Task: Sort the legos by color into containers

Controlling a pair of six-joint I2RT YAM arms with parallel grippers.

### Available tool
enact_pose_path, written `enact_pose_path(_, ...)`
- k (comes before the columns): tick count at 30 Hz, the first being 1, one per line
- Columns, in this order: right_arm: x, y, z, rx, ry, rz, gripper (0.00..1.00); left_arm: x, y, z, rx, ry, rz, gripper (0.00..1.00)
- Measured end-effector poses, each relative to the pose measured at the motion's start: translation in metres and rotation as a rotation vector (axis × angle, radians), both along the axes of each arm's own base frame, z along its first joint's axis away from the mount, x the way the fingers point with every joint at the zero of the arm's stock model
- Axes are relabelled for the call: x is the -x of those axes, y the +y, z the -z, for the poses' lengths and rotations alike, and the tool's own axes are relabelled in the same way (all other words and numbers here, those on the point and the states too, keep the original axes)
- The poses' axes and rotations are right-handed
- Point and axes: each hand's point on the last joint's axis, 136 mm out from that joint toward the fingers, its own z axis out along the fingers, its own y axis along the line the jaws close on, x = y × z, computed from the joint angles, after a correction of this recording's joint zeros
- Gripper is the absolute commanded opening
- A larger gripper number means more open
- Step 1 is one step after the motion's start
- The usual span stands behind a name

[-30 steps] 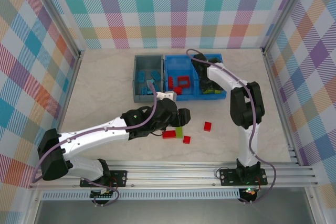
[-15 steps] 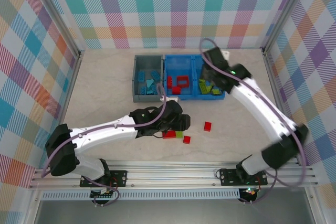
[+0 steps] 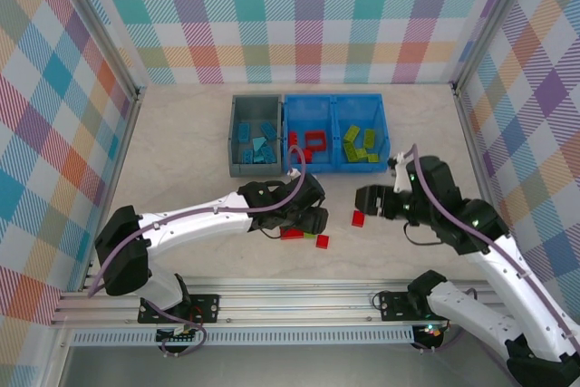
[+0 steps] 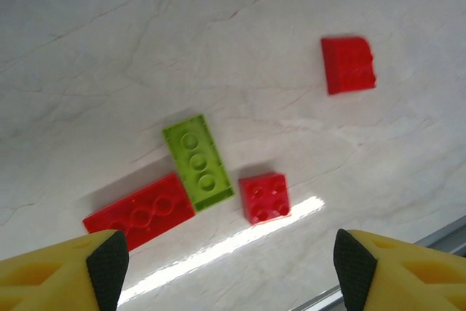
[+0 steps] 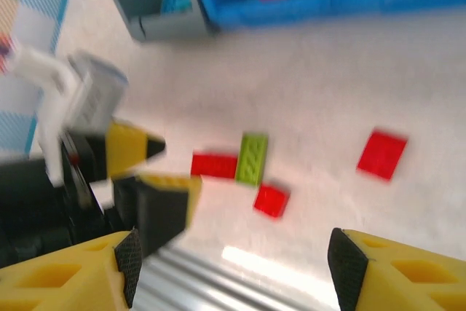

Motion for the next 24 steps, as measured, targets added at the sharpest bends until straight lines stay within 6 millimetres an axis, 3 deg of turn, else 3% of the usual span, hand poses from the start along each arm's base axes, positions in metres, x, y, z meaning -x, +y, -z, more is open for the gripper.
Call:
enact_pose_path(3,0.020,-0.003,0.016,-0.019,0.074,-0.013,0.72,0.010,0.011,0.010,-0.090,0.021,0.099,0.82)
enact_pose_path(8,0.029,0.004,0.016,-0.073,0.113,-0.032,0.76,0.019,0.031,0.040,-0.280,0.073,0.277,0.84)
enact_pose_path(17,0.039,0.030,0.032,-0.167,0.203,-0.126,0.79,0.004,0.048,0.081,-0.419,0.131,0.469,0.85)
enact_pose_path(21,0.039,0.034,0.031,-0.189,0.213,-0.127,0.79,0.006,0.046,0.101,-0.462,0.170,0.541,0.81)
enact_pose_path(24,0.037,0.036,0.028,-0.200,0.205,-0.128,0.79,0.005,0.044,0.114,-0.477,0.183,0.568,0.69)
